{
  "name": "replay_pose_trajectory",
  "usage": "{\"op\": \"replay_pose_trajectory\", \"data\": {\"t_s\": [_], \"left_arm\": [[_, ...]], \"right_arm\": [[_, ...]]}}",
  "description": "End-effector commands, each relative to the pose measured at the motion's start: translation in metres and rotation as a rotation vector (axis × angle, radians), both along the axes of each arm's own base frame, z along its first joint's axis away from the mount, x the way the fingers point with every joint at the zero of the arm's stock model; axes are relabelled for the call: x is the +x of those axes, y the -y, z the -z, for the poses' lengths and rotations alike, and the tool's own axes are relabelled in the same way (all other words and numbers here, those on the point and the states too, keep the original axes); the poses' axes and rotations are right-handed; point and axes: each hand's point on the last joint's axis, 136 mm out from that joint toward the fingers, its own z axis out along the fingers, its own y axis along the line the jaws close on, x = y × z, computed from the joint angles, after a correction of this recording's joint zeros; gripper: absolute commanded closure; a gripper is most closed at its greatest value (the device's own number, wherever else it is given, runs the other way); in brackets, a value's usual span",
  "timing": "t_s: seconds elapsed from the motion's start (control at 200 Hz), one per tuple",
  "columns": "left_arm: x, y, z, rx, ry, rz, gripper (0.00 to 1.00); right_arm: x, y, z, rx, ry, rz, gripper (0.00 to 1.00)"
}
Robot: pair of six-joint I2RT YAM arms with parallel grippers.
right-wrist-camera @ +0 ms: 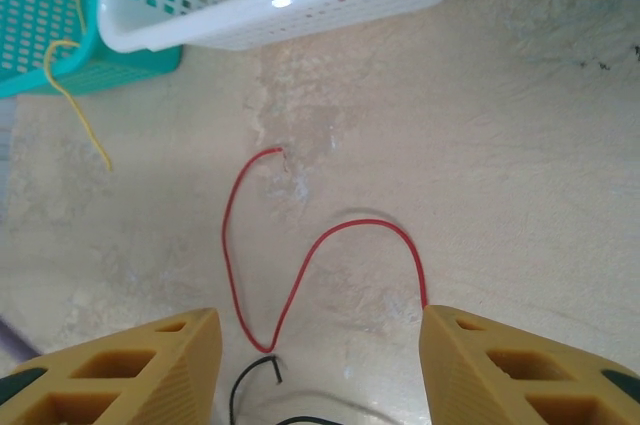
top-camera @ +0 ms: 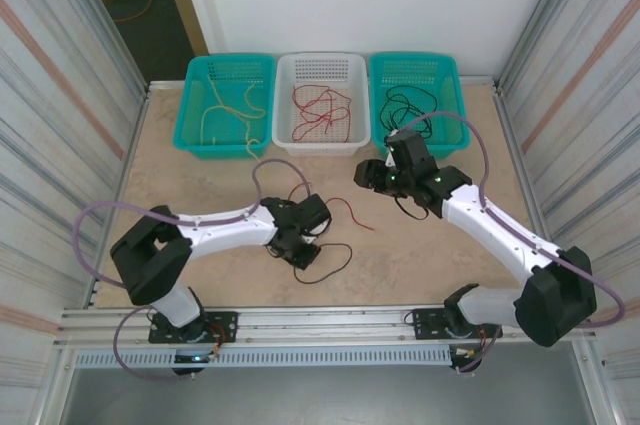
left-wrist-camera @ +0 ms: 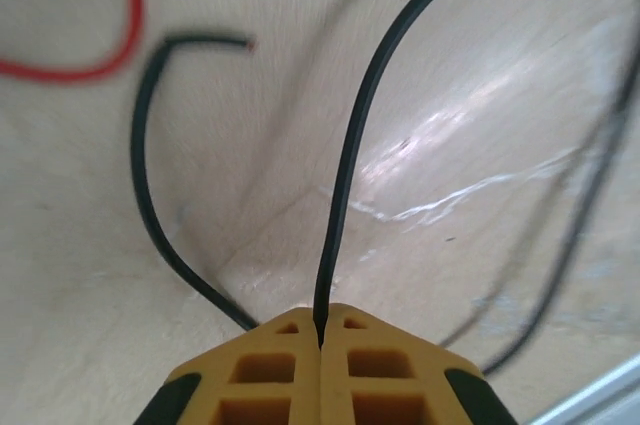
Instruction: Untangle the cables
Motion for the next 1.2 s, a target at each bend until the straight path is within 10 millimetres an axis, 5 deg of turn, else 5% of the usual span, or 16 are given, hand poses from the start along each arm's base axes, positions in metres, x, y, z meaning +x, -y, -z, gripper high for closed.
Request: {"op": "replay_pose_trajectory", "data": {"t_s": [0.0, 0.266, 0.506, 0.656, 0.912, 1.082, 1.193], "left_arm": [[0.031, 0.016, -0.085, -0.146, 0.215, 0.001, 1.00], [0.093, 0.012, -0.265, -0.555, 0.512, -0.156, 1.00], [0.118, 0.016, -0.377, -0.678, 0.732, -0.086, 1.00], [0.121, 0.019, -0.410, -0.698, 0.793, -0.048, 1.00], [0.114, 0.013, -0.435, -0.759, 0.835, -0.054, 1.00], [0.110, 0.008, -0.443, -0.779, 0.848, -0.062, 1.00], [0.115, -0.003, -0.445, -0.772, 0.853, -0.105, 1.00]], "right_arm": [[-0.002, 0.006, -0.044, 0.019, 0.132, -0.027, 0.42], [-0.018, -0.007, -0.116, 0.140, 0.345, -0.121, 0.32], [-0.028, -0.022, -0.150, 0.181, 0.436, -0.202, 0.27], [-0.023, -0.026, -0.165, 0.166, 0.468, -0.216, 0.28], [-0.036, -0.045, -0.205, 0.292, 0.591, -0.311, 0.29], [-0.027, -0.043, -0.207, 0.271, 0.598, -0.272, 0.63], [-0.026, -0.042, -0.209, 0.268, 0.605, -0.268, 0.74]]}}
